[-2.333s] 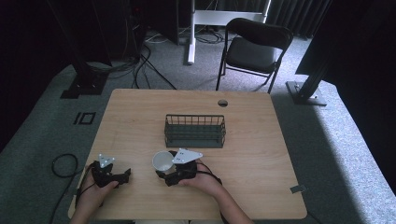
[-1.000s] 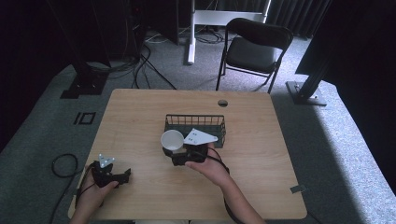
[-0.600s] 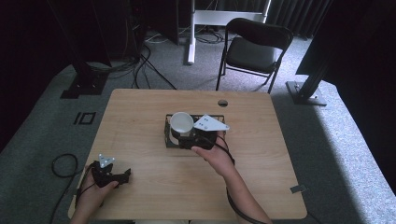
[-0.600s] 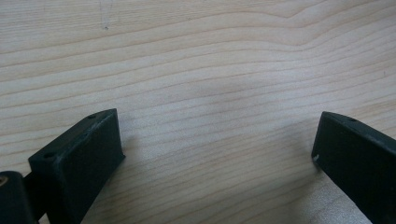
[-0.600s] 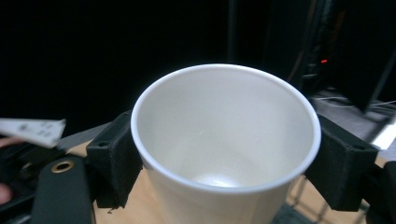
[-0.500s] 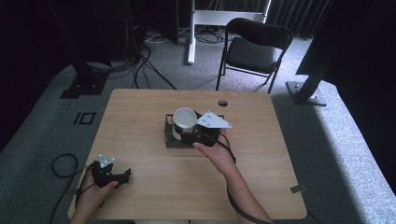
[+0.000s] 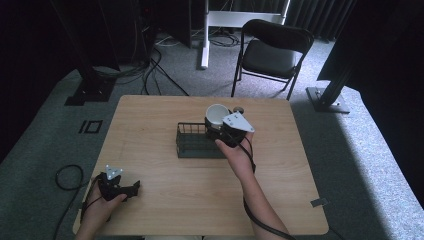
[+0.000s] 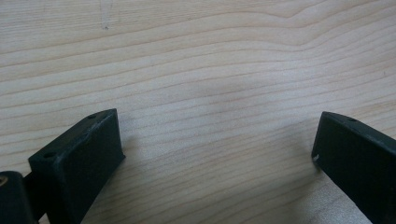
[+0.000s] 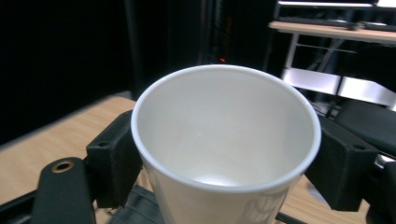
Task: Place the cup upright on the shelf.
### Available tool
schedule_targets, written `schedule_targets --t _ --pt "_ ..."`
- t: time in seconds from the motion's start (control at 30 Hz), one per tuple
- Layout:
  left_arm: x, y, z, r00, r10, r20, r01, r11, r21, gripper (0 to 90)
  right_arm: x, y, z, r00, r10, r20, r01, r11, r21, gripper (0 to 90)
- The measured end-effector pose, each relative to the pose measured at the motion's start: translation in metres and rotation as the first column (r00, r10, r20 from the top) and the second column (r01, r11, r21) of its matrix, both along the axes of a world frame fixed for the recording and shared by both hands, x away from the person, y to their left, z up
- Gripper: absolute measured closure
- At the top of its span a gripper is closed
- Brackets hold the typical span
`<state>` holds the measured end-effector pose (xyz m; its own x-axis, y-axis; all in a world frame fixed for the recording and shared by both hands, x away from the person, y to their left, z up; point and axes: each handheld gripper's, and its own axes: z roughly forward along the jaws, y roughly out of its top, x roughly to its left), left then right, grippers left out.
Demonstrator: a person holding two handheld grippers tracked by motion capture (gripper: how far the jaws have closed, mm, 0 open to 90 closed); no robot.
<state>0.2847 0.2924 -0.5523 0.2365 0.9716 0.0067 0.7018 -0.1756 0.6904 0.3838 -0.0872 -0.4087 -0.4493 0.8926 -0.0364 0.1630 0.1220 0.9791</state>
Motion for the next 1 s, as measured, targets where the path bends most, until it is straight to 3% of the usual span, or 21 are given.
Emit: schedule_targets --t 0.27,0.57,1.0 --pt "0.0 0.0 0.0 1.0 0.001 -0.001 -0.001 1.0 -0.002 2.1 0.01 -0.006 -0.016 0.996 -0.072 -0.053 0.072 0.997 -0.006 20.3" --pt "0.0 0.0 0.0 1.0 0.0 -0.001 0.0 1.0 -0.001 2.1 0.018 -0.008 -0.041 0.9898 -0.097 -0.104 0.096 0.995 -0.017 20.3" --pt "0.0 0.0 0.0 1.0 0.001 -0.002 -0.001 1.0 -0.001 2.0 0.022 -0.01 -0.062 0.9817 -0.112 -0.154 0.106 0.993 -0.046 20.3"
